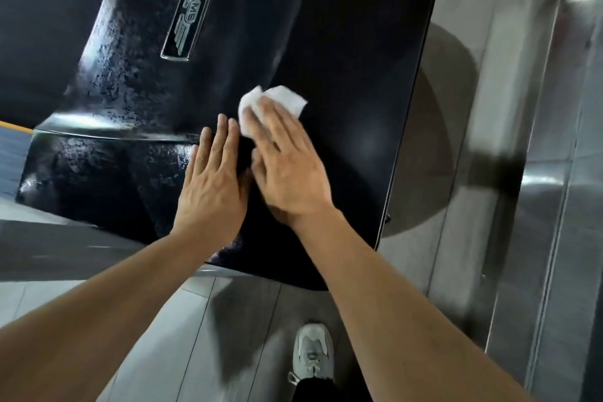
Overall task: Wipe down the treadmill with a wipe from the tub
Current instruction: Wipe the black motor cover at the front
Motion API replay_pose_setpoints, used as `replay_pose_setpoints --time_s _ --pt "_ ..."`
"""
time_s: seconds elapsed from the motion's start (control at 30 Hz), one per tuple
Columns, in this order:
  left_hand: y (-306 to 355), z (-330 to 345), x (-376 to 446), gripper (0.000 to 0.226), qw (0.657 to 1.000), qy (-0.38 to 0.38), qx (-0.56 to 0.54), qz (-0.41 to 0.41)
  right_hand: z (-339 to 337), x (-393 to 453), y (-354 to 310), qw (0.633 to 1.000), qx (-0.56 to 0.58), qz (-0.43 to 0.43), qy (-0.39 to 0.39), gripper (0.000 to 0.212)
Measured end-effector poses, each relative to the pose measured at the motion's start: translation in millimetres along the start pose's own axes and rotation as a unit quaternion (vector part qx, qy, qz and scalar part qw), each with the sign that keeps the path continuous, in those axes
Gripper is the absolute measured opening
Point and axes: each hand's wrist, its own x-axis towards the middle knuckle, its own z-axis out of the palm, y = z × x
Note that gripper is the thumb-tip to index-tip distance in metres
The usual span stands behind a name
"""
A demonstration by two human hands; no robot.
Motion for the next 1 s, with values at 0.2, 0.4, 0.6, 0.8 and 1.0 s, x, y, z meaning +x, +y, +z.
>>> replay_pose_setpoints --time_s 0.2,0.4,0.6,0.8,1.0 --pt "5 -7 3 0.072 1.0 -0.025 0.003 -0.018 -29 -69 37 0.94 0.042 0.335 0.053 0.06" --pt "5 -13 5 0.073 0.998 -0.053 0.007 -0.031 -11 -44 -10 0.995 0.041 0.094 -0.019 0.06" --pt "14 -17 9 0.079 0.995 -0.077 0.006 -0.062 -34 -21 43 0.971 0.028 0.239 0.015 0.061" --pt "21 -30 16 0.084 0.99 -0.113 -0.004 -0.084 -44 34 53 0.939 0.06 0.336 0.041 0.063" --pt "49 -43 34 0.053 0.989 -0.032 0.017 -0.142 -26 59 37 0.997 -0.011 -0.053 -0.054 0.058"
